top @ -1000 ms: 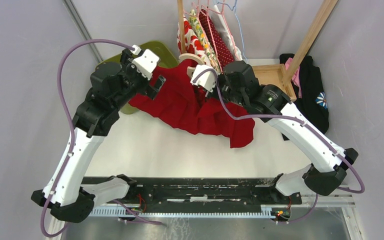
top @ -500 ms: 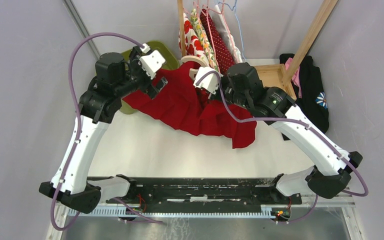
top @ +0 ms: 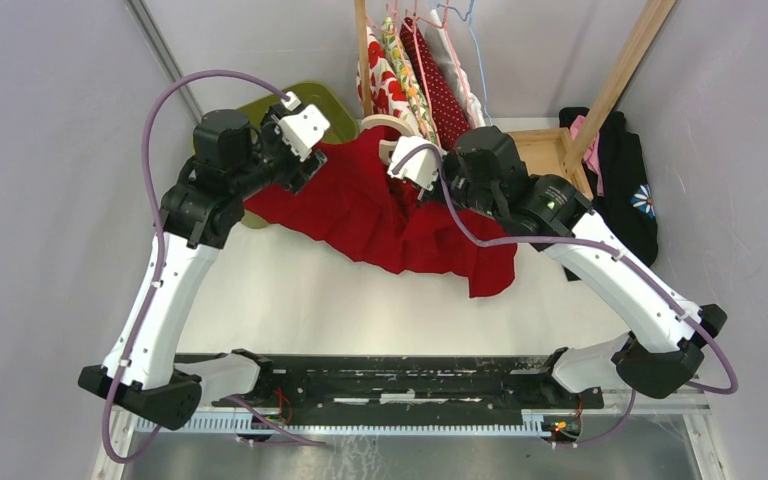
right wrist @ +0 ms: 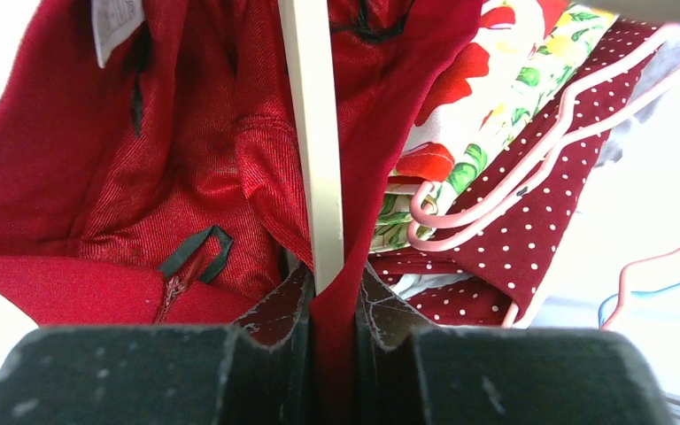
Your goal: Remove the skirt from the hanger
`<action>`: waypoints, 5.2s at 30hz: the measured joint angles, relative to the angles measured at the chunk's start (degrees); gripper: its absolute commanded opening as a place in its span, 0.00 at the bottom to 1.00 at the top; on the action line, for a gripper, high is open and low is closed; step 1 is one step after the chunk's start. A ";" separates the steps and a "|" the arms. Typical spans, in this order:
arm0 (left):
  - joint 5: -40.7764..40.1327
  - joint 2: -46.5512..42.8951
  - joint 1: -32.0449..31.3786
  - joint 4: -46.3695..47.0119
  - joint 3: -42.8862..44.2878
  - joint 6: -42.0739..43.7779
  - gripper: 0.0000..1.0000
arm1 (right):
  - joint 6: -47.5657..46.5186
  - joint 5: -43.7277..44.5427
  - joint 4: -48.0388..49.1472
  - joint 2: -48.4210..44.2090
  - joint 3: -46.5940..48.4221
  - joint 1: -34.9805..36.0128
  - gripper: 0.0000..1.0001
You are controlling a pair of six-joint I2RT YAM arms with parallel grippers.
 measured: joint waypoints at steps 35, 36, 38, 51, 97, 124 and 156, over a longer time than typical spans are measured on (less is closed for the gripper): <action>-13.64 0.72 0.28 -4.28 2.99 4.92 0.03 | 0.50 -2.16 16.17 -1.29 -9.29 -0.28 0.01; -13.64 0.74 0.28 -4.74 3.85 4.90 0.03 | 0.55 -2.23 16.72 -1.29 -9.31 -0.26 0.01; -13.62 0.72 0.42 -5.53 5.31 4.83 0.03 | 0.59 -2.47 17.92 -1.29 -9.33 -0.26 0.01; -10.67 1.01 1.84 -6.34 6.27 -3.02 0.03 | 2.08 -1.62 17.29 4.74 -8.94 -1.38 0.01; -11.76 4.17 3.30 2.97 7.17 -12.24 0.03 | 5.16 -1.01 2.40 10.23 8.24 5.27 0.01; -7.32 4.24 -6.51 3.06 11.47 -17.18 0.65 | 5.53 -8.57 6.73 8.57 2.40 9.68 0.01; -5.79 -9.64 -4.94 -7.15 -0.48 -8.72 0.99 | -0.42 -12.07 7.10 7.56 -2.01 4.37 0.01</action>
